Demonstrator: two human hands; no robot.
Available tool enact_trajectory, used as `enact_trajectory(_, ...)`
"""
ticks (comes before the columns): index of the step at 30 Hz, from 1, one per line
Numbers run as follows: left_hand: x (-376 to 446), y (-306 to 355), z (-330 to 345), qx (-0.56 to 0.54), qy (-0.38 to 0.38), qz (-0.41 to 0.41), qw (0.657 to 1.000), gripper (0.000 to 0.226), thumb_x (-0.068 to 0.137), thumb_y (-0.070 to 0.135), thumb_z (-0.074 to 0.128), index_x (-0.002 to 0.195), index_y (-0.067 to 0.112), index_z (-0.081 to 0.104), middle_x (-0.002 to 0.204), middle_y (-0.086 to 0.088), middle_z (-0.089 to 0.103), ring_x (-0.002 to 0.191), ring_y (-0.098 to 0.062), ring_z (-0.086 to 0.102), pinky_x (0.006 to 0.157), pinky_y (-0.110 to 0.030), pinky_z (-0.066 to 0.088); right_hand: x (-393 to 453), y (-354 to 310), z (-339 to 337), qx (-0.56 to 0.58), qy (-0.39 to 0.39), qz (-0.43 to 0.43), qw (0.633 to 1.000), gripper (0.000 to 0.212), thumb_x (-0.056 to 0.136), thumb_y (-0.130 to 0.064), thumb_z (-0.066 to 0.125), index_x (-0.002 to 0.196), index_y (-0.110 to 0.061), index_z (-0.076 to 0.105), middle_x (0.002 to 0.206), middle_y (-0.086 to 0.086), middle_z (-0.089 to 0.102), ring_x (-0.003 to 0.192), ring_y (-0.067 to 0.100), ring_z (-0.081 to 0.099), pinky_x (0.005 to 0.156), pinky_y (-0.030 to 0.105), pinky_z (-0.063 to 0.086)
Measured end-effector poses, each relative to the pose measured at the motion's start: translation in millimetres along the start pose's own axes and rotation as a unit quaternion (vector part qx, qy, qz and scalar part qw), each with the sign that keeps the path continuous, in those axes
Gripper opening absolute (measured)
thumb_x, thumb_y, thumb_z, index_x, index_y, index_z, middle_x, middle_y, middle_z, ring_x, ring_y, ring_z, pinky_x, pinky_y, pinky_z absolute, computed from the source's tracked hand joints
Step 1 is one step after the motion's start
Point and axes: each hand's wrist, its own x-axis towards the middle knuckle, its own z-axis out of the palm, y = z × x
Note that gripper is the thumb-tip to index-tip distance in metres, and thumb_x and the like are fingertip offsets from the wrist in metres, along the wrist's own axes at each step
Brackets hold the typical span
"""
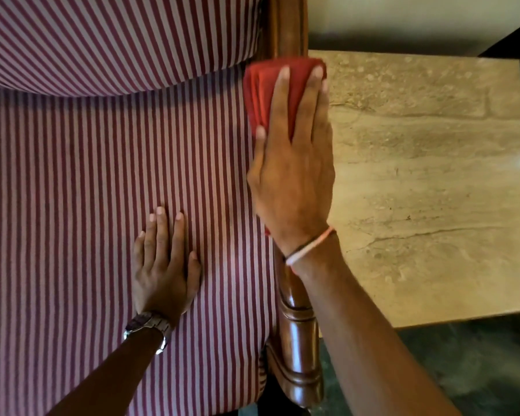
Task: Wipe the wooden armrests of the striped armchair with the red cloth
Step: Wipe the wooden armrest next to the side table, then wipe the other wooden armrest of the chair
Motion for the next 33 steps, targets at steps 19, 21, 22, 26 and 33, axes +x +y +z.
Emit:
enact_trajectory(19,56,122,-174,-0.621,-0.242,-0.276,0.692,0.059,0.066,0.060,0.074,0.120,0.049,0.053,0.100,0.006,0.070,0.094,-0.011,0.071,0.084,-0.038,0.064,-51,55,-68,0.458,-0.051,0.301,0.835,0.047,0.088,-0.016,0.077,0.132,-0.024,0.065,0.111,0.001,0.078,0.106,0.016,0.074,0.078,0.018,0.063)
enact_trajectory(21,61,121,-181,-0.635,-0.244,-0.289,0.674,0.062,0.072,0.038,0.083,0.125,0.041,0.050,0.102,-0.002,0.069,0.091,-0.014,0.069,0.084,-0.043,0.064,-46,49,-73,0.462,-0.058,0.303,0.832,0.046,0.084,-0.013,0.080,0.128,-0.023,0.068,0.108,0.000,0.080,0.103,0.017,0.075,0.073,0.019,0.063)
enact_trajectory(22,61,120,-182,-0.650,-0.241,-0.291,0.659,0.058,0.078,0.026,0.083,0.126,0.036,0.052,0.104,-0.006,0.071,0.092,-0.015,0.070,0.086,-0.044,0.063,-44,46,-77,0.475,-0.066,0.305,0.823,0.044,0.084,-0.011,0.079,0.126,-0.021,0.070,0.106,0.001,0.081,0.101,0.017,0.077,0.070,0.018,0.063)
enact_trajectory(26,62,74,-212,-0.677,-0.217,-0.263,0.652,0.040,0.086,0.016,0.076,0.117,0.036,0.061,0.110,0.008,0.076,0.101,-0.011,0.074,0.092,-0.035,0.062,-45,-5,-90,0.551,-0.109,0.293,0.773,0.035,0.076,-0.016,0.075,0.111,-0.018,0.076,0.103,0.001,0.083,0.094,0.012,0.079,0.069,0.021,0.063)
enact_trajectory(33,44,-84,-294,-0.556,-0.079,-0.253,0.788,0.039,0.076,0.032,0.074,0.105,0.053,0.056,0.099,0.033,0.069,0.091,0.003,0.070,0.077,-0.015,0.057,-65,-168,-83,0.634,-0.199,0.233,0.710,0.036,0.074,-0.014,0.074,0.107,-0.026,0.073,0.099,-0.001,0.081,0.090,0.010,0.078,0.076,0.035,0.066)
